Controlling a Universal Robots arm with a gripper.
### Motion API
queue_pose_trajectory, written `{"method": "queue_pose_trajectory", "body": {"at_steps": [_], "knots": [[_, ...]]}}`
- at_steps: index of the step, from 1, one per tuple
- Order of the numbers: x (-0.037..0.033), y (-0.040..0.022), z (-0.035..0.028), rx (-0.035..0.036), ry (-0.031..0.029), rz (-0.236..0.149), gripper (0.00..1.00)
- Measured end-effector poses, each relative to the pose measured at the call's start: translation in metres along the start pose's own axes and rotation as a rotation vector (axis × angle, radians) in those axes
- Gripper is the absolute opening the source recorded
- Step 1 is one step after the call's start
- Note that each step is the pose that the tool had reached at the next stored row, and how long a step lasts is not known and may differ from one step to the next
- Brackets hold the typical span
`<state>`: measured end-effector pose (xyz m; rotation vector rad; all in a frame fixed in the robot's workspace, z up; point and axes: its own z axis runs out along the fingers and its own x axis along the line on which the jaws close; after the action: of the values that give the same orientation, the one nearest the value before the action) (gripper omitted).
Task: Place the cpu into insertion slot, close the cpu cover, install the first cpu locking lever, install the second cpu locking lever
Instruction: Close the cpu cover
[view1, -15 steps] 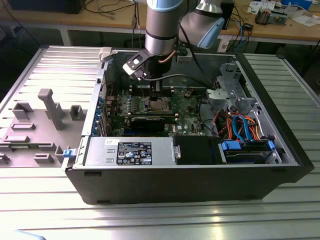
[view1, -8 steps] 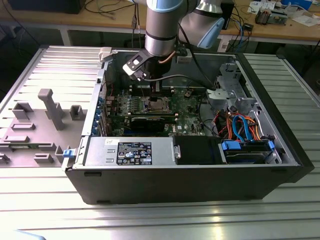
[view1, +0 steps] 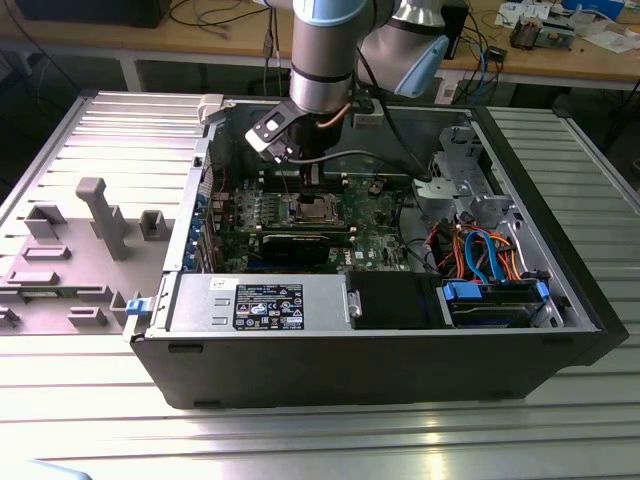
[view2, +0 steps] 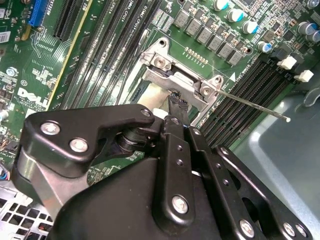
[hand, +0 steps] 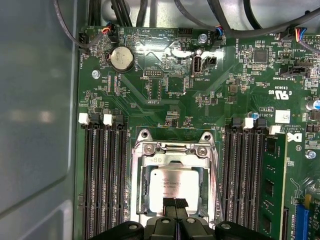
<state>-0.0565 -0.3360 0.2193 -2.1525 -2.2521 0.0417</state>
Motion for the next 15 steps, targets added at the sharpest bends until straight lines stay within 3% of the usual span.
{"method": "queue_pose_trajectory", "body": {"at_steps": [15], "knots": [[0.0001, -0.0015, 0.0068, 0.0, -0.0001, 0.0, 0.11]]}}
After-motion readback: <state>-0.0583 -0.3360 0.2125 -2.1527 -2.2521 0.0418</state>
